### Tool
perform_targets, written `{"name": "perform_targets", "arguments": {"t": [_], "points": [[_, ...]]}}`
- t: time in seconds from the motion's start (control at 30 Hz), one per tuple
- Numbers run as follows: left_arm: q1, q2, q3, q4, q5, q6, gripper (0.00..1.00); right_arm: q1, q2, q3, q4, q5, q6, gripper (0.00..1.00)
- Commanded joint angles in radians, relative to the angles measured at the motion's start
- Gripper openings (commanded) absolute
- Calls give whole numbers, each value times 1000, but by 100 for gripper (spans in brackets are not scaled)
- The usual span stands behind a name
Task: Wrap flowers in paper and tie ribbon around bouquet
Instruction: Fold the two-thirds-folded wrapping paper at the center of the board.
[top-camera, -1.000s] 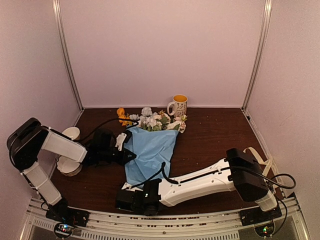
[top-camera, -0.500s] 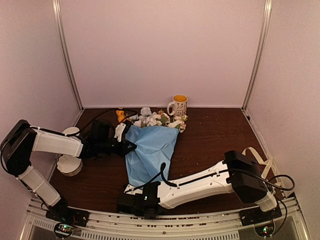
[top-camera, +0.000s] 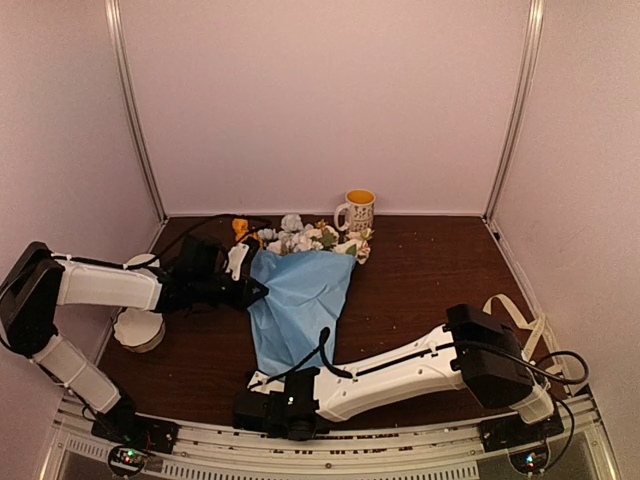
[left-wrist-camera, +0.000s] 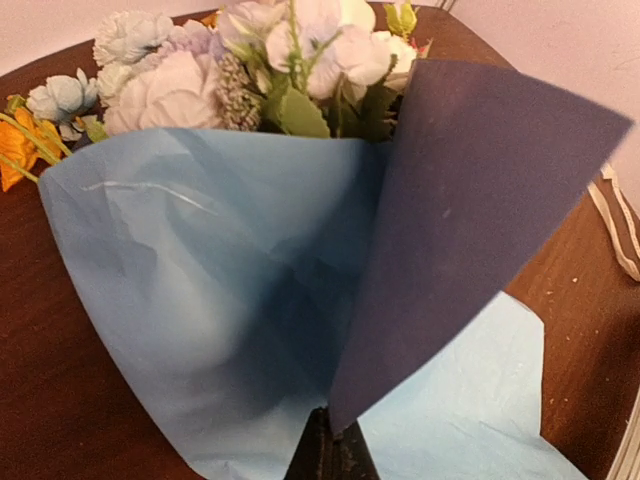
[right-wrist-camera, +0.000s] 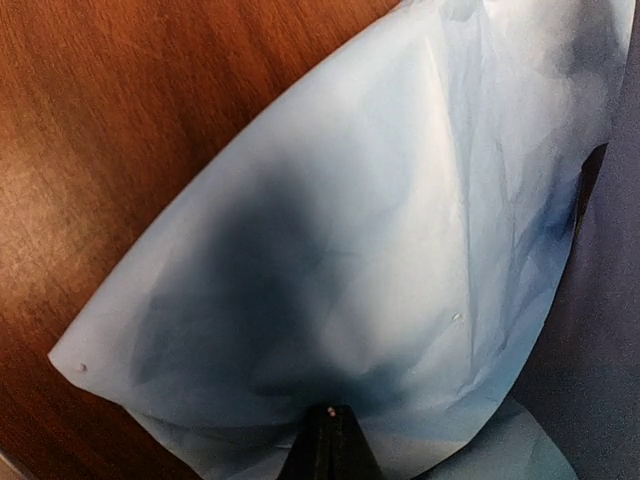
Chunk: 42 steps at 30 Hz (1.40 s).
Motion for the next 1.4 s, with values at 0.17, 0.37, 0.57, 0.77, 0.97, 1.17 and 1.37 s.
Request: {"name": "perform_targets", "arguments": {"t": [0.17,0.37,0.57,0.77,0.97,1.17,1.37], "points": [[23,40,-26,-72,-128,-4,0,9,52,-10,-86,-29,22,2],[35,173,-40,-54,-188,-8,0,15,52,-17,-93,-32,28,1],[37,285,-54,18,-171,-34,0,30,24,-9,-107,-16,33,0],[38,361,-67,72,-132,-69,0,68,-154,-85,56,-85,-23,1],[38,358,-80,99,-101,-79,0,85,-397,-238,248,-190,7,3],[39,360,-101,125,-81,-83,0,34,-493,-332,317,-103,83,24],[39,360,-106,133,-76,-82,0,15,-238,-58,155,-95,1,44]]}}
